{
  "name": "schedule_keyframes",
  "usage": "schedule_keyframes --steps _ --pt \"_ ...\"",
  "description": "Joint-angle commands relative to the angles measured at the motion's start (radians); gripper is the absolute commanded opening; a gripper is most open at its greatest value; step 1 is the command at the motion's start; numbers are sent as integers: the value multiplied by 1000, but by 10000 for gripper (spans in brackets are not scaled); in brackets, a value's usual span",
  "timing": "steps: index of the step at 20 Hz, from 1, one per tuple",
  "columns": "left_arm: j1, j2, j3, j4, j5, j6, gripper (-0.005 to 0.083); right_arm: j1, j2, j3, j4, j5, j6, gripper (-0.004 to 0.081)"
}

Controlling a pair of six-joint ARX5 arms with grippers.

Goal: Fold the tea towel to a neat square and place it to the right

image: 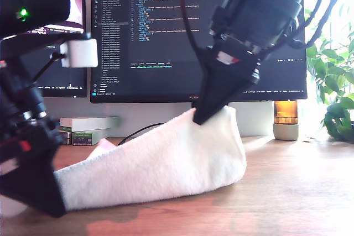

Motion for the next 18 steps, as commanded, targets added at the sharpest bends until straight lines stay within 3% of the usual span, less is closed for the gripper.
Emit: schedule_keyframes --steps 1,4,14,18 --pt "-4 -3 50 -72 48 -5 -20 -3 -2 -2 -27 -5 23 -13" --pt "-5 -3 96 -161 156 -8 -20 -3 -2 -2 -103 -34 82 -13" --pt "-19 -3 118 -294 609 -8 -20 -1 -2 -2 -310 -124 90 -13" --pt "-20 -3 118 -323 686 -1 -20 -1 -2 -2 -320 -164 71 -13"
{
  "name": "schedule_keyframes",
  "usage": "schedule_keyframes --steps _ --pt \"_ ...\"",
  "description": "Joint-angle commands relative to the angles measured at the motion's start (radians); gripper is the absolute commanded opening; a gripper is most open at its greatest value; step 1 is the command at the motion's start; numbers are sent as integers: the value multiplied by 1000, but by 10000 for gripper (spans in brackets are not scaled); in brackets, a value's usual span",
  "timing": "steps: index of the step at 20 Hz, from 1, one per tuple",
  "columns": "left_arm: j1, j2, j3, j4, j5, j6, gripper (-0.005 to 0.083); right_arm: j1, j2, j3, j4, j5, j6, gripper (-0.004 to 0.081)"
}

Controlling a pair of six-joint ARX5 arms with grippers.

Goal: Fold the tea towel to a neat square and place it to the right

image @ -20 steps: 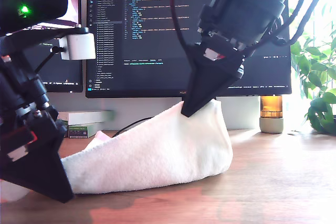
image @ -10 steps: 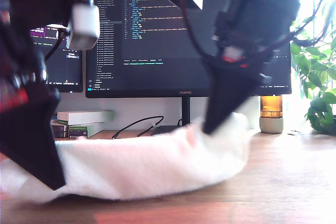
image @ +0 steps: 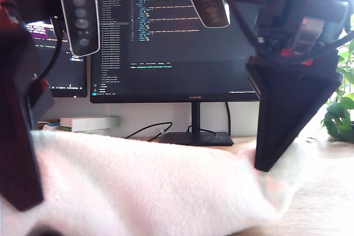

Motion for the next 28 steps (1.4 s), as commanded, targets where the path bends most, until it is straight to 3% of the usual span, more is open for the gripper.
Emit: schedule_keyframes --steps 1,5,10,17,28 --pt "-3 -3 8 3 -7 13 -20 -1 -2 -2 42 -3 -6 -13" --pt "21 -3 11 3 -138 12 -20 -1 -1 -2 200 -2 2 -13" --pt "78 -3 21 -2 -274 13 -20 -11 22 -2 293 18 1 -13" --pt "138 -3 30 0 -330 20 -20 -54 109 16 398 31 -7 -13" --pt "251 -2 43 107 -416 92 -20 -89 330 180 433 28 -34 -13"
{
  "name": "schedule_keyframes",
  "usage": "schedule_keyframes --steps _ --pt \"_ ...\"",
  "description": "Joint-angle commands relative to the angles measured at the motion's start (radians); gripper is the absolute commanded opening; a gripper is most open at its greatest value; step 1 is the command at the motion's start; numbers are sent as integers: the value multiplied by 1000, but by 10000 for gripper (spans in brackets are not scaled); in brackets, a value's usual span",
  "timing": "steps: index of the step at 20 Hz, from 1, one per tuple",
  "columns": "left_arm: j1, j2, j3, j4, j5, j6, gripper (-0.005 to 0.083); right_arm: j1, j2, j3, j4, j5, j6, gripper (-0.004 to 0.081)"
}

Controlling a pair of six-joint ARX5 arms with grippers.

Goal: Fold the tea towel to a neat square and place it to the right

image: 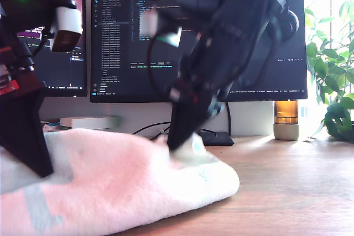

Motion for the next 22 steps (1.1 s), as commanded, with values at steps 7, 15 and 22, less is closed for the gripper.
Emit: schedule_keyframes --steps 7,15,22 --pt "67 -2 12 -2 -6 26 -20 -26 48 36 75 0 -24 -13" --pt "121 13 12 7 -5 59 -20 -26 53 38 134 0 -24 -13" --pt "124 120 12 63 -6 58 -20 -26 97 38 150 0 -21 -13"
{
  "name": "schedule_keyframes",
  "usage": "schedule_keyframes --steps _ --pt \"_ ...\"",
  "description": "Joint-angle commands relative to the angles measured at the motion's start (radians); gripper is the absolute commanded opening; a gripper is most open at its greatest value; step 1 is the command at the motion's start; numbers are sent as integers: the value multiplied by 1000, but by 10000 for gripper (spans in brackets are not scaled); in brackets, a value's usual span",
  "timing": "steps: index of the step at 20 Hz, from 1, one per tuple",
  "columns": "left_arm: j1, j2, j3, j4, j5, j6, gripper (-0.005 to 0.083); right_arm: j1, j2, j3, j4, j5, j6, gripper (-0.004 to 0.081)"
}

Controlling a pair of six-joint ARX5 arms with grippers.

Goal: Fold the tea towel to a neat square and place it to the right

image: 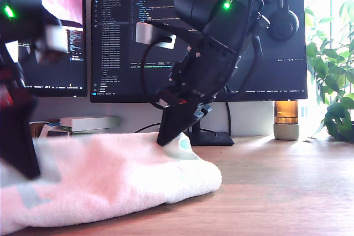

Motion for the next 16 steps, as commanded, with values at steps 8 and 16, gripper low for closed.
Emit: schedule_keyframes --steps 8,16 --pt "35 50 8 25 -23 4 -9 -1 166 9 49 9 1 6" --pt "51 50 16 56 -84 -5 238 -1 166 33 71 88 1 213"
